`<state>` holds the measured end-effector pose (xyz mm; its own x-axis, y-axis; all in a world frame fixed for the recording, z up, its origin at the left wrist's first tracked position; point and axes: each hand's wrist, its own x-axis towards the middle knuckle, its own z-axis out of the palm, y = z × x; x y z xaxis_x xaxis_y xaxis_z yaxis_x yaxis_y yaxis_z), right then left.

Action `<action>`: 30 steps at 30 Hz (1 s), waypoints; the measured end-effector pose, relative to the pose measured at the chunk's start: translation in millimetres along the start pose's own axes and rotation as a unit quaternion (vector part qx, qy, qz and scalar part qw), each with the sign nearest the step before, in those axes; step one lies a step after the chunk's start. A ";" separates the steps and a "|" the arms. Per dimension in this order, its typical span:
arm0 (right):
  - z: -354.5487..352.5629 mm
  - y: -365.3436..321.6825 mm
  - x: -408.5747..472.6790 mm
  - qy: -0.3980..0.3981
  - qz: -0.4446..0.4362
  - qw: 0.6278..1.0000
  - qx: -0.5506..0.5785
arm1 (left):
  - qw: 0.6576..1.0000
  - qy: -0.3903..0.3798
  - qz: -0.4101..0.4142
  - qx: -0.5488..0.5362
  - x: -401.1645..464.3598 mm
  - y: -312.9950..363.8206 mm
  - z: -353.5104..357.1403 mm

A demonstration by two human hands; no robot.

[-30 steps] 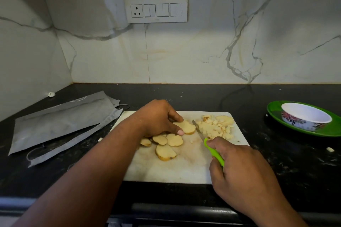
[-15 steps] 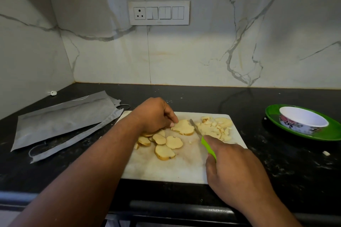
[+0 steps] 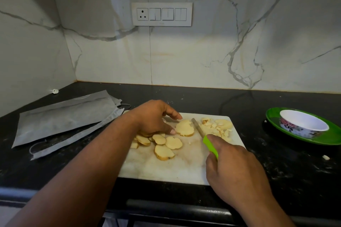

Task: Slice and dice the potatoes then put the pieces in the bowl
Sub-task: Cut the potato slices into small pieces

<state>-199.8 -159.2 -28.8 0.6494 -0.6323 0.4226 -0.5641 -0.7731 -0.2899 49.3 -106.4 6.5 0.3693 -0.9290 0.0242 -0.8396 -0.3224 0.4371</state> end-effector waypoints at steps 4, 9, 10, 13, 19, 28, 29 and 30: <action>-0.3 1.8 3.9 -0.010 -0.001 1.000 -0.004 | 1.000 0.023 -0.009 -0.014 4.6 -0.6 -0.6; 2.2 3.9 1.7 -0.019 -0.027 0.999 -0.011 | 0.999 0.024 -0.007 -0.024 12.0 -3.7 0.9; 3.1 4.6 1.3 -0.015 -0.028 0.999 -0.003 | 0.999 0.023 -0.007 -0.025 12.9 -4.9 1.1; 3.1 3.8 0.5 -0.010 -0.024 1.000 -0.001 | 0.999 0.028 -0.003 -0.017 13.7 -6.0 0.8; 0.1 0.4 0.5 -0.017 0.005 1.000 0.006 | 1.000 -0.004 -0.007 0.013 1.9 -1.0 -2.0; -1.7 -0.8 3.3 -0.029 0.018 0.999 0.004 | 1.000 0.022 -0.003 0.005 13.3 -4.3 4.4; -1.5 -1.5 4.1 -0.028 0.015 0.999 0.006 | 1.000 0.018 0.001 -0.001 14.0 -5.2 4.4; -1.6 -1.7 4.2 -0.030 0.014 0.999 0.005 | 1.000 0.017 0.005 -0.003 14.7 -5.9 4.7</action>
<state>-196.9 -160.4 -25.2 0.6623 -0.6557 0.3627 -0.5774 -0.7550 -0.3107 57.8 -119.0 0.0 0.3738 -0.9256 0.0586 -0.8407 -0.3115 0.4428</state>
